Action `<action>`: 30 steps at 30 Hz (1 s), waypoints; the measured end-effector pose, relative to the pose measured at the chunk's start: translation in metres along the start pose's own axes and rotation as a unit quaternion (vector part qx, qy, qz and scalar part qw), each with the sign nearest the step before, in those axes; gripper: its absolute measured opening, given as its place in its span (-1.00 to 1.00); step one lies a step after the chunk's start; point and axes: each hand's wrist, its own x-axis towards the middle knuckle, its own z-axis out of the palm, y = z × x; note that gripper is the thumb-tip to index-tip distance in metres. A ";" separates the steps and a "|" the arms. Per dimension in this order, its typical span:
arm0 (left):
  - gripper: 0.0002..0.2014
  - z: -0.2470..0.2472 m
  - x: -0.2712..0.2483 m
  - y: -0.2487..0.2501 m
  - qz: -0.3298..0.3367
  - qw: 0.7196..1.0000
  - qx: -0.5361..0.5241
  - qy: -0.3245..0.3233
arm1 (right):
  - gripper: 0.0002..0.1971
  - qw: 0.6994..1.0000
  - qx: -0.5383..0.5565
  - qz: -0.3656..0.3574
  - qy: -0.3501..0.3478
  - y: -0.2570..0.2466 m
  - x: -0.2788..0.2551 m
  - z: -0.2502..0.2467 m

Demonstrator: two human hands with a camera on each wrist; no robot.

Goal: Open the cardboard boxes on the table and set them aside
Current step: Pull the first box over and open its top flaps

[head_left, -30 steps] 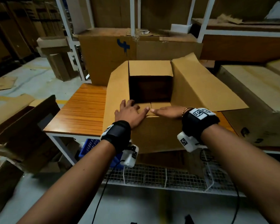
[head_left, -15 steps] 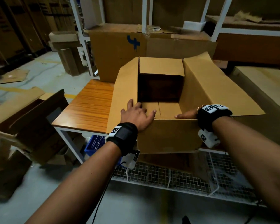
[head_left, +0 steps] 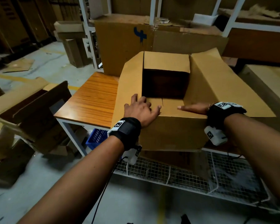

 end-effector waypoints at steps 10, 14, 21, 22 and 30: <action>-0.17 0.005 0.006 -0.004 -0.007 0.981 -0.187 0.050 | -0.38 0.927 0.071 -0.156 0.333 0.013 -0.031 -0.056; -0.14 0.003 0.011 -0.008 -0.024 0.964 -0.260 0.053 | -0.51 0.949 -0.001 -0.195 0.246 0.018 -0.065 -0.093; -0.11 -0.025 0.005 -0.007 -0.062 0.795 -0.597 -0.088 | -0.65 0.960 -0.066 -0.213 0.168 0.017 -0.124 -0.114; -0.07 -0.030 0.004 -0.007 -0.059 0.783 -0.610 -0.101 | -0.66 0.962 -0.064 -0.219 0.150 0.015 -0.131 -0.113; -0.61 -0.036 0.013 -0.032 -0.041 0.844 -0.524 -0.104 | -0.60 0.969 -0.111 -0.221 0.025 0.027 -0.177 -0.094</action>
